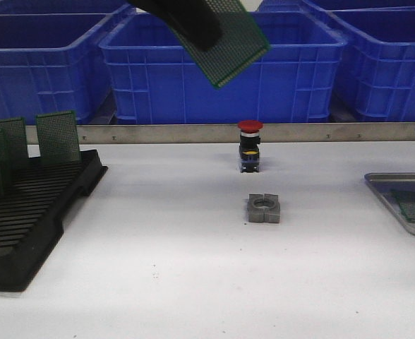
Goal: Place circuit board on tray
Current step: 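Grasp the second board with the left gripper and lift it out, then grasp the second board's lower edge with the right gripper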
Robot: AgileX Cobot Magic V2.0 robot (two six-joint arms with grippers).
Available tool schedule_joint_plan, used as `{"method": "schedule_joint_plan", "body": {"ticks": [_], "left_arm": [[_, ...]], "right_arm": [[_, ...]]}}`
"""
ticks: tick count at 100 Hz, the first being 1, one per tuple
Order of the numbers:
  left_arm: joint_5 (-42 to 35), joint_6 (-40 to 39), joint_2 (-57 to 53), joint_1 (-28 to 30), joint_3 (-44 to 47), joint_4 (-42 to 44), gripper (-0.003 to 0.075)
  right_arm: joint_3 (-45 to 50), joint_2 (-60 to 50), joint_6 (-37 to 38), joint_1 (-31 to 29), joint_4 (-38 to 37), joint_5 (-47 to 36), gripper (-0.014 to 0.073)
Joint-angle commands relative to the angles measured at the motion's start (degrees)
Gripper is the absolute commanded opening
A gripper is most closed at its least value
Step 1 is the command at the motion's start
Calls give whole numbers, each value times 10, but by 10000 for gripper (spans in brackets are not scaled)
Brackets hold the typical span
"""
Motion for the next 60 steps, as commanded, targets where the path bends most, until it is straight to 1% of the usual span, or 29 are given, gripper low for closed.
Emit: {"method": "schedule_joint_plan", "body": {"ticks": [1,11,18,35,51,60], "left_arm": [[20,-5,-14,-20,-12,-32,-18],[20,-5,-8,-29,-12,-32,-18],[20,-5,-6,-30,-12,-33,-18],[20,-5,-6,-31,-12,-33,-18],[20,-5,-6,-31,-12,-33,-18],[20,-5,-6,-31,-12,-33,-18]], "right_arm": [[-14,-30,-58,-3,68,68,430],[-23,-40,-142,4,111,149,430],[-35,-55,-192,16,115,201,430],[-47,-115,-275,64,91,201,430],[-47,-161,-360,131,80,201,430],[-47,-173,-374,168,76,201,430]]}}
